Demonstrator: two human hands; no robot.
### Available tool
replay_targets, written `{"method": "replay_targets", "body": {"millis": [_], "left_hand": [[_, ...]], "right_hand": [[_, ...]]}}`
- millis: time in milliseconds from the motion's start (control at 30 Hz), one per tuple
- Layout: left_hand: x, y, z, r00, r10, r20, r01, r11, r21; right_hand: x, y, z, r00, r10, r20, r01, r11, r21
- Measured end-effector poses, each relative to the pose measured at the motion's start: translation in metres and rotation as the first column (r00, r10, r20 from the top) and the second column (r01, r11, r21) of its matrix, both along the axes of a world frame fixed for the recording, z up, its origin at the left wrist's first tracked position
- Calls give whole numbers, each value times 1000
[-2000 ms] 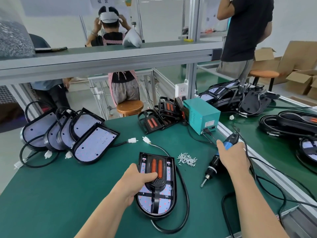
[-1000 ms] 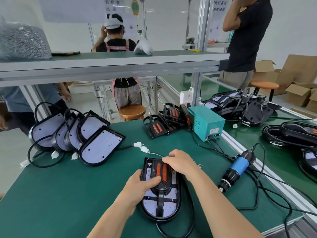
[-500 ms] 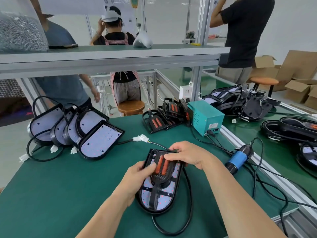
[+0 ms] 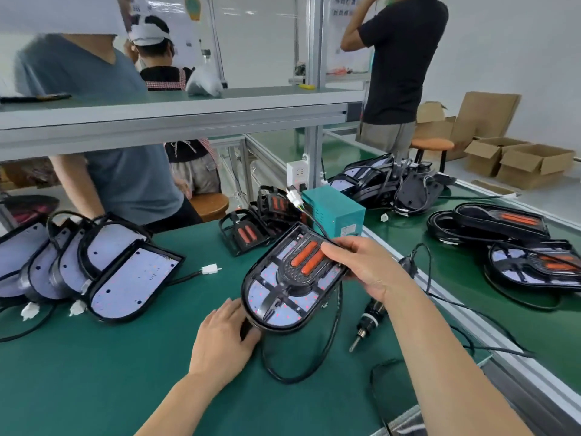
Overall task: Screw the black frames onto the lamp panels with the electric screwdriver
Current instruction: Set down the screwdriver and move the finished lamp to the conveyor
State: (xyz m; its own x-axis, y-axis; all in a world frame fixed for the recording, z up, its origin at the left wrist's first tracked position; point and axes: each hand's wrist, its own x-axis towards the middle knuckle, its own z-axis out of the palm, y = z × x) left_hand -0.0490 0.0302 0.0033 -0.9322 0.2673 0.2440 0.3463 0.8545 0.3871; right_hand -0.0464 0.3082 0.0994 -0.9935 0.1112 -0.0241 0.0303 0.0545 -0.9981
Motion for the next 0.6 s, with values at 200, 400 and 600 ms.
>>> {"method": "replay_targets", "body": {"millis": [200, 400, 600], "left_hand": [[-14, 19, -8, 989, 49, 142, -16, 974, -226], [-24, 32, -5, 992, 13, 123, 12, 979, -201], [-49, 69, 19, 962, -54, 269, 48, 998, 29]], "right_hand": [[15, 53, 7, 956, -273, -105, 261, 959, -110], [26, 104, 4, 863, -494, -108, 459, 855, -244], [45, 161, 0, 694, -719, -41, 664, 661, -348]]}}
